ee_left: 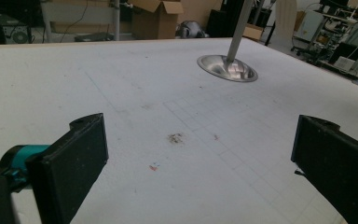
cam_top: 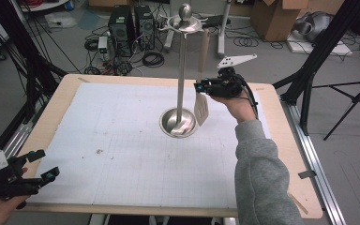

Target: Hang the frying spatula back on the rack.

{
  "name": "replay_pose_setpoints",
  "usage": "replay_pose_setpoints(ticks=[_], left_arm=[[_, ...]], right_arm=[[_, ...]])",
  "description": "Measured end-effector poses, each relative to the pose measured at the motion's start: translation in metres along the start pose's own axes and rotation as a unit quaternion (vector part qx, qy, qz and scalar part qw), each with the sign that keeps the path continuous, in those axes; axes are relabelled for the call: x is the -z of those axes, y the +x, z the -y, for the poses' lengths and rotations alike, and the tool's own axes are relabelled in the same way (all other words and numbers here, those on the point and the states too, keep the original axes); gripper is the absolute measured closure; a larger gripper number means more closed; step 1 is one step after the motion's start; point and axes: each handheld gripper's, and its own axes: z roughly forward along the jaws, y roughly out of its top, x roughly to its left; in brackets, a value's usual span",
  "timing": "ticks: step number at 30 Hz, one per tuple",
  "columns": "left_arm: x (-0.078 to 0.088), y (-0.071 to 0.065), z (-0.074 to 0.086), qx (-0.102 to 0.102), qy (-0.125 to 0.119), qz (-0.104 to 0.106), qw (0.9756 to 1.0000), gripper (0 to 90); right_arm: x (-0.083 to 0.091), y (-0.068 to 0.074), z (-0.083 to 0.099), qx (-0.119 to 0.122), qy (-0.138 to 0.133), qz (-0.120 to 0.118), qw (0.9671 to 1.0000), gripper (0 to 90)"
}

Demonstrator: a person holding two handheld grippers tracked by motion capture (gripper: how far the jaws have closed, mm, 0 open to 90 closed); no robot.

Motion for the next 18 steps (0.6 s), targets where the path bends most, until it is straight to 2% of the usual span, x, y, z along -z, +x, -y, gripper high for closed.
replay_pose_setpoints(ticks=[4,8,11,15,18], left_arm=[[-0.001,-0.001,0.000,-0.001,-0.003,0.002,1.0000,4.1],[-0.002,-0.001,-0.001,-0.004,-0.003,0.002,1.0000,4.1],[-0.004,-0.001,-0.002,-0.006,-0.001,0.004,1.0000,4.1],[-0.007,-0.001,-0.003,-0.006,-0.002,0.005,1.0000,4.1],[-0.010,0.000,-0.003,-0.007,-0.003,0.007,0.9999,4.1]], right_arm=[[0.003,0.002,0.000,0.001,-0.002,0.007,1.0000,69.9],[0.009,0.006,0.001,0.007,-0.015,0.018,0.9997,59.8],[0.014,0.007,0.006,0.005,-0.026,0.032,0.9992,48.5],[0.018,0.010,0.016,0.007,-0.022,0.047,0.9987,33.6],[0.023,0.013,0.023,0.006,-0.036,0.055,0.9978,23.3]])
